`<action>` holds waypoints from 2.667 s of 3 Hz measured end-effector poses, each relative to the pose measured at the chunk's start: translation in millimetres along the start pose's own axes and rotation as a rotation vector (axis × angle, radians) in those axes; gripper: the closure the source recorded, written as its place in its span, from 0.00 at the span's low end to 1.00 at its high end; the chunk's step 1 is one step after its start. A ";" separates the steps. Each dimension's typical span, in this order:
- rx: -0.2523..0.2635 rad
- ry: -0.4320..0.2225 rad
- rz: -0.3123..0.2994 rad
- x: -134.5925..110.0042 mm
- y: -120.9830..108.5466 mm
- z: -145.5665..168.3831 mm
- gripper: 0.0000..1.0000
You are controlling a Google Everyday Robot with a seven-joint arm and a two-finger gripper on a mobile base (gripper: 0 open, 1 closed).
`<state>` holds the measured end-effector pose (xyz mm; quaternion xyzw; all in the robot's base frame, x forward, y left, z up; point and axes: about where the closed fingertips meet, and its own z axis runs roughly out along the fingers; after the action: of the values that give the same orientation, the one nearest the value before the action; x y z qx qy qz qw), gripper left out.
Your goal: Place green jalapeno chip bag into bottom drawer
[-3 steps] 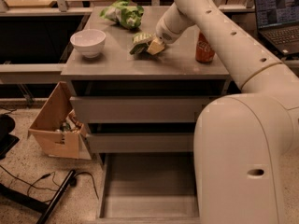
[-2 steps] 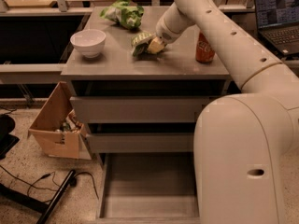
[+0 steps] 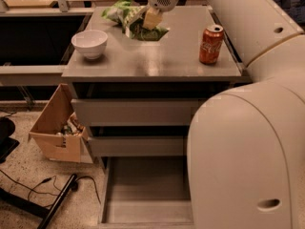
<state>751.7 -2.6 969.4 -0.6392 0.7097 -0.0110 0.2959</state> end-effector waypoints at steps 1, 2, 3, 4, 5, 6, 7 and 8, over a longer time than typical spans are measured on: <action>0.016 -0.005 -0.014 -20.2 19.2 -73.9 1.00; 0.080 -0.029 0.047 -20.0 39.0 -149.7 1.00; 0.165 -0.133 0.224 -14.5 83.7 -232.5 1.00; 0.269 -0.327 0.325 -43.4 161.2 -328.3 1.00; 0.292 -0.340 0.352 -37.5 173.8 -340.1 1.00; 0.289 -0.310 0.389 -11.5 188.5 -337.8 1.00; 0.289 -0.310 0.389 -11.5 188.5 -337.8 1.00; 0.262 -0.337 0.409 -17.5 194.7 -322.4 1.00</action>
Offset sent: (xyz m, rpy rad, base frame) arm -0.2320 -0.1355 0.1087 0.1001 0.0173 -0.3724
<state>436.4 -68.0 1165.7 -0.4319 0.7574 0.0635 0.4855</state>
